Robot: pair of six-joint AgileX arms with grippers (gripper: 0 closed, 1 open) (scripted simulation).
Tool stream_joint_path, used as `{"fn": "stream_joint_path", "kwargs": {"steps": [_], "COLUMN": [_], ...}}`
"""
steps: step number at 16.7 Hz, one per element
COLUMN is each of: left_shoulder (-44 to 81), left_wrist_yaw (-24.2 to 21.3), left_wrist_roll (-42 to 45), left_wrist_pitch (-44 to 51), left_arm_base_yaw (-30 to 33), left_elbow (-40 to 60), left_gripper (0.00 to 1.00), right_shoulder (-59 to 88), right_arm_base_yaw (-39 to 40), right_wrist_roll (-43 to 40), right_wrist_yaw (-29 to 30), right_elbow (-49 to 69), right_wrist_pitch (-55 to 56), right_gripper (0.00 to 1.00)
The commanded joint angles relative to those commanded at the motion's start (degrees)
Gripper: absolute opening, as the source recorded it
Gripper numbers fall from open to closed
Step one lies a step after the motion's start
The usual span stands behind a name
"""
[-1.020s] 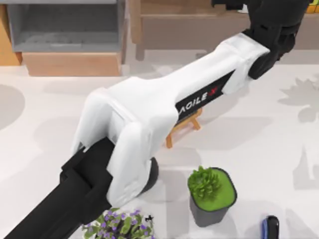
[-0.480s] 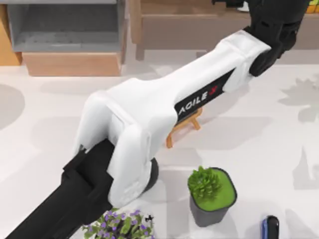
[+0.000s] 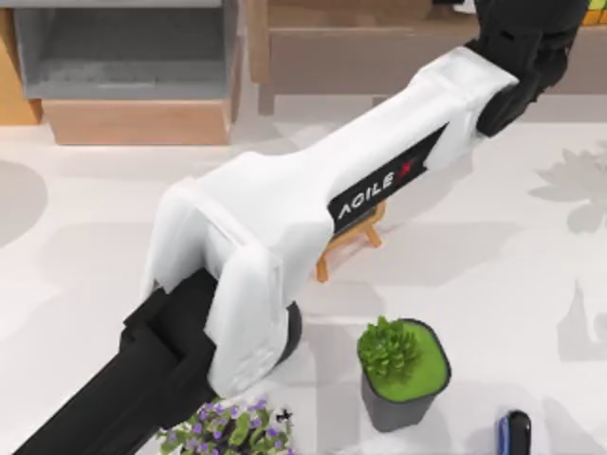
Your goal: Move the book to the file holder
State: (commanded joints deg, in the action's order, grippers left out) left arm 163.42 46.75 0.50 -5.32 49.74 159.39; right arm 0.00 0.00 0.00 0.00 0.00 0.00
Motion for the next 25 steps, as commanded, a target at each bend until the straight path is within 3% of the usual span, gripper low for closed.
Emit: {"fn": "stream_joint_path", "kwargs": {"steps": [4, 8, 20, 25], "left_shoulder": [-2.32, -10.56, -51.76, -66.78], "left_wrist_yaw": [-0.79, -2.69, -9.13, -11.90], "left_wrist_roll": [2.05, 9.63, 45.46, 60.25], "left_wrist_pitch": [-0.73, -2.90, -15.33, -21.38], "left_arm_base_yaw": [0.07, -0.69, 2.76, -0.06], "left_elbow": [-3.09, -15.56, -78.58, -102.14], "left_gripper": [0.00, 0.00, 0.00, 0.00], "right_shoulder": [0.00, 0.00, 0.00, 0.00], "right_arm_base_yaw": [0.00, 0.00, 0.00, 0.00], "right_wrist_roll": [0.00, 0.00, 0.00, 0.00], "right_wrist_yaw": [0.00, 0.00, 0.00, 0.00], "right_elbow": [0.00, 0.00, 0.00, 0.00], "right_wrist_pitch": [0.00, 0.00, 0.00, 0.00], "right_gripper": [1.00, 1.00, 1.00, 1.00]}}
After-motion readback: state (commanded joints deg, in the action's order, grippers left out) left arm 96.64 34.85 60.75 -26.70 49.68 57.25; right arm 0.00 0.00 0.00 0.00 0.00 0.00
